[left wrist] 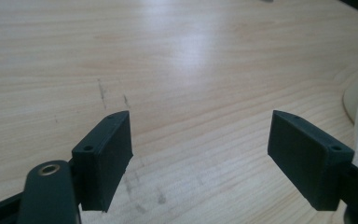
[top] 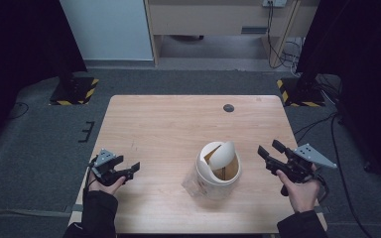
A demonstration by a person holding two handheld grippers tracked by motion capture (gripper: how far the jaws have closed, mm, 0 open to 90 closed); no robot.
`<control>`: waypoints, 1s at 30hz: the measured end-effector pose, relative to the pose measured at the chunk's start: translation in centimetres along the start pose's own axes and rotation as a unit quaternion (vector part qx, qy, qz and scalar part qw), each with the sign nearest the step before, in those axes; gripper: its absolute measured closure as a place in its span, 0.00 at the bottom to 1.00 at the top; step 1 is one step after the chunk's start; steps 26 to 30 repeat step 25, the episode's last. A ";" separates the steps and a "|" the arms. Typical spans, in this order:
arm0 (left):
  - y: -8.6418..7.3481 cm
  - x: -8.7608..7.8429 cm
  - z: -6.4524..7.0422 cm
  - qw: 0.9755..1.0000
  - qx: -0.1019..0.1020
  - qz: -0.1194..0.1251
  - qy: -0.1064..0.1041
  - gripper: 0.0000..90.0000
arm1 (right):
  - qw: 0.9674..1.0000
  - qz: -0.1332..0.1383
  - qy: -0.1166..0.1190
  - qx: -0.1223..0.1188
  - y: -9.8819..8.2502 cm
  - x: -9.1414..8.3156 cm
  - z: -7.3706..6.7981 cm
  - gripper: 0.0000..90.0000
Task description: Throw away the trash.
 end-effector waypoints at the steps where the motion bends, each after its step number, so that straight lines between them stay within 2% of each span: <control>1: -0.1 0.1 0.1 1.000 0.003 -0.005 -0.004 0.24 | 1.000 -0.009 -0.009 0.002 -0.5 0.2 0.6 0.35; 3: -0.1 0.2 0.1 1.000 0.004 -0.007 -0.006 0.24 | 0.999 -0.026 -0.026 0.005 -1.5 0.7 2.0 0.31; 5: -0.5 0.5 0.3 1.000 0.008 -0.024 -0.015 0.23 | 0.998 -0.043 -0.042 0.013 -2.7 1.2 3.3 0.29; 7: -1.0 0.9 0.4 0.999 0.009 -0.044 -0.021 0.22 | 0.997 -0.061 -0.052 0.005 -3.7 1.6 4.1 0.26; 8: -1.2 1.1 0.5 0.998 0.012 -0.056 -0.023 0.22 | 0.995 -0.080 -0.062 -0.002 -4.5 1.9 4.6 0.25; 9: -1.2 1.1 0.5 0.998 0.012 -0.056 -0.023 0.21 | 0.993 -0.097 -0.070 -0.010 -5.1 2.1 5.0 0.24; 10: -1.8 1.4 0.5 0.996 0.020 -0.079 -0.027 0.20 | 0.990 -0.114 -0.077 -0.013 -5.7 2.3 5.3 0.23; 12: -2.0 1.5 0.6 0.995 0.028 -0.089 -0.027 0.20 | 0.986 -0.144 -0.086 -0.023 -6.6 2.5 5.7 0.21; 14: -2.2 1.7 0.5 0.995 0.029 -0.096 -0.028 0.19 | 0.982 -0.163 -0.093 -0.028 -7.2 2.7 6.1 0.20; 17: -2.6 1.9 0.3 0.993 0.028 -0.108 -0.027 0.18 | 0.978 -0.178 -0.107 -0.029 -7.9 2.8 7.2 0.19; 19: -2.8 1.9 0.3 0.993 0.030 -0.115 -0.027 0.17 | 0.977 -0.180 -0.111 -0.029 -8.0 2.8 7.5 0.19; 20: -3.0 2.0 0.2 0.992 0.029 -0.122 -0.027 0.16 | 0.975 -0.185 -0.121 -0.025 -8.1 2.6 8.4 0.18; 24: -3.6 2.3 0.2 0.990 0.027 -0.138 -0.029 0.15 | 0.974 -0.185 -0.129 -0.019 -8.2 2.3 9.2 0.17; 30: -3.6 2.3 0.2 0.990 0.027 -0.138 -0.029 0.14 | 0.974 -0.185 -0.129 -0.019 -8.2 2.3 9.2 0.17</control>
Point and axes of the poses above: each handheld gripper's, and its own axes: x roughly forward along the jaws, y roughly out of its top, z roughly to its right, the point moved 6 cm from there along x, roughly forward along the jaws, and after that the axes turned 13 degrees about x, right-handed, at the moved point
